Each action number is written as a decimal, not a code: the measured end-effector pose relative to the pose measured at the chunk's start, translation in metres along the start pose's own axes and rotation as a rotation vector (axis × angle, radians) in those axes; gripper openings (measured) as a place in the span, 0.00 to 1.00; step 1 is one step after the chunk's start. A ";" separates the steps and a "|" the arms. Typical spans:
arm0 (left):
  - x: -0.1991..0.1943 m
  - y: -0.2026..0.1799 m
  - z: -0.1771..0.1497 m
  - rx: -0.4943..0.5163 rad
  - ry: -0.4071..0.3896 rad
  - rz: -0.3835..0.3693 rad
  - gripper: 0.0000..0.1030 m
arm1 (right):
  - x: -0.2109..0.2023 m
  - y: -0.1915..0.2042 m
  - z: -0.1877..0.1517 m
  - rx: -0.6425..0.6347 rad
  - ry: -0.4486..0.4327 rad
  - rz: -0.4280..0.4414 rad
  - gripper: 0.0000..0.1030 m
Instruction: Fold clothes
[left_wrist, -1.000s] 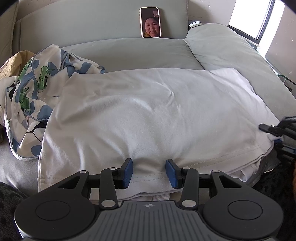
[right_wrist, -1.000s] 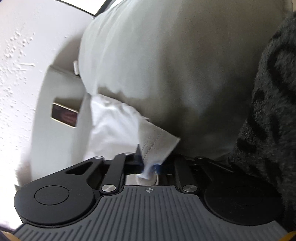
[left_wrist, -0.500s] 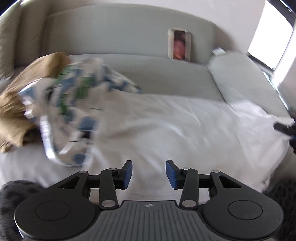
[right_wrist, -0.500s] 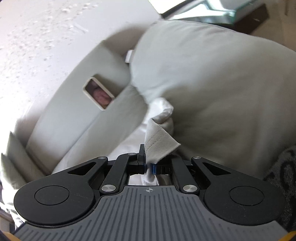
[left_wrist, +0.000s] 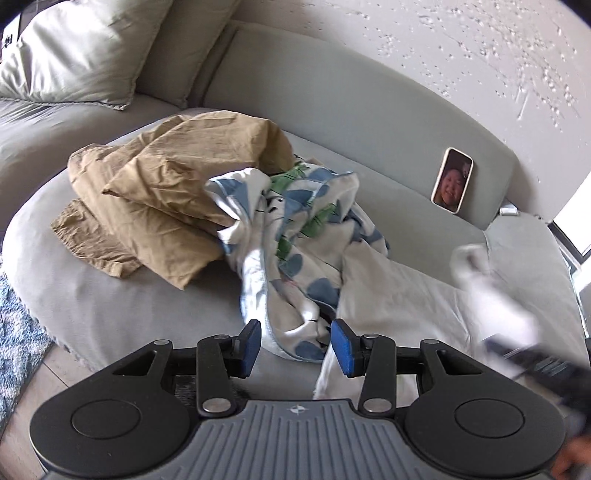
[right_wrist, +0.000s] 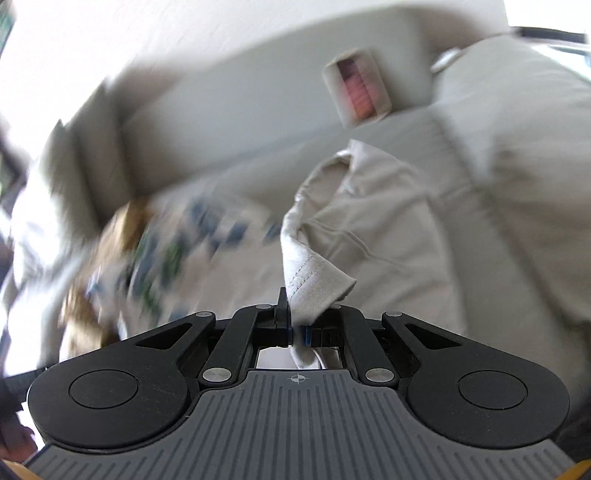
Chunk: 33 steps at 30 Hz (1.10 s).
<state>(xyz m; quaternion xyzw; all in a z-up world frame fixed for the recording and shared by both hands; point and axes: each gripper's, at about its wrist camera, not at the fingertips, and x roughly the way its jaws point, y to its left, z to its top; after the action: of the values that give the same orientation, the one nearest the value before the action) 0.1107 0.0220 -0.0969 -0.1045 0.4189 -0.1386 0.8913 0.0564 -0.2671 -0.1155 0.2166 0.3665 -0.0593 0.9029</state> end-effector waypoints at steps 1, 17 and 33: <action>-0.001 0.002 0.000 -0.005 0.000 -0.002 0.40 | 0.012 0.011 -0.006 -0.037 0.050 0.008 0.06; 0.000 0.011 -0.001 -0.037 -0.002 -0.029 0.40 | 0.007 0.053 0.001 -0.010 0.027 0.113 0.05; -0.001 0.016 -0.004 -0.055 0.007 -0.010 0.40 | 0.000 0.094 -0.027 -0.170 0.052 0.214 0.04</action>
<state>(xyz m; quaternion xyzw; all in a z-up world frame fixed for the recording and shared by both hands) 0.1098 0.0371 -0.1038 -0.1307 0.4252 -0.1320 0.8858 0.0644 -0.1714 -0.1001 0.1786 0.3684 0.0740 0.9093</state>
